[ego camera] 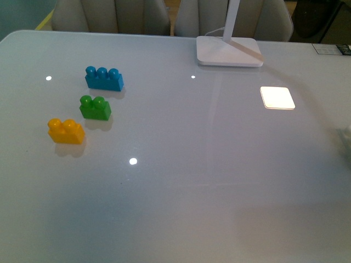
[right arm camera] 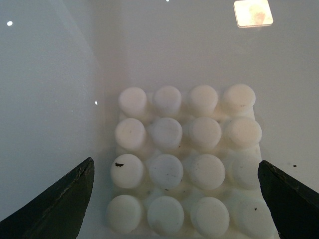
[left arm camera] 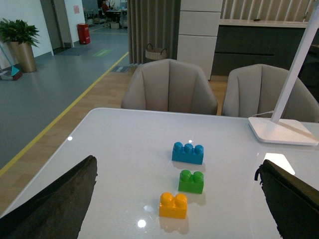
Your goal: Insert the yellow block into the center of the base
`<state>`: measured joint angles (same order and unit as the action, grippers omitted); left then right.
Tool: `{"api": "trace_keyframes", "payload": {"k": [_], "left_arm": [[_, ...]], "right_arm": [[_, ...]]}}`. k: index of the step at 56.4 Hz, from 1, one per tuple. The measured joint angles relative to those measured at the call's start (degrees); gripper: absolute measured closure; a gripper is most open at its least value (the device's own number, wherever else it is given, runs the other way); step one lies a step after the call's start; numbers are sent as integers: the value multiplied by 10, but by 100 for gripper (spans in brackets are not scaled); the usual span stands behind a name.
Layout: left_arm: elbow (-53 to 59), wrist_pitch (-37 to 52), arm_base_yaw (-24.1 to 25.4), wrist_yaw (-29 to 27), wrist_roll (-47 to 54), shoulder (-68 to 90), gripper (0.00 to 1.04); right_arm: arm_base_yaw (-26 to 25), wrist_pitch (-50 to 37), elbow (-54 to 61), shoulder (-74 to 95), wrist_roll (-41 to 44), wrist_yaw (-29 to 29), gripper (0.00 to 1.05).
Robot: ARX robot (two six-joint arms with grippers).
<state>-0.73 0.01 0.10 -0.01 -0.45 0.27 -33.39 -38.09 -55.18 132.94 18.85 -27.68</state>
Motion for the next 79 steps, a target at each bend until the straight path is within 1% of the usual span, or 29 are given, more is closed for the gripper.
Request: {"api": "trace_keyframes", "payload": {"k": [12,27,57,79], "left_arm": [[0,0,0,0,0,0,7],[0,0,0,0,0,0,7],[0,0,0,0,0,0,7],[0,0,0,0,0,0,7]], "right_arm": [[4,36,-63,54,-10,7,9],[3,58,-100,82,-10,6,9],[-24,89,-124,90,-9,7,9],[-15,76,-133,117,-13,19,9]]}}
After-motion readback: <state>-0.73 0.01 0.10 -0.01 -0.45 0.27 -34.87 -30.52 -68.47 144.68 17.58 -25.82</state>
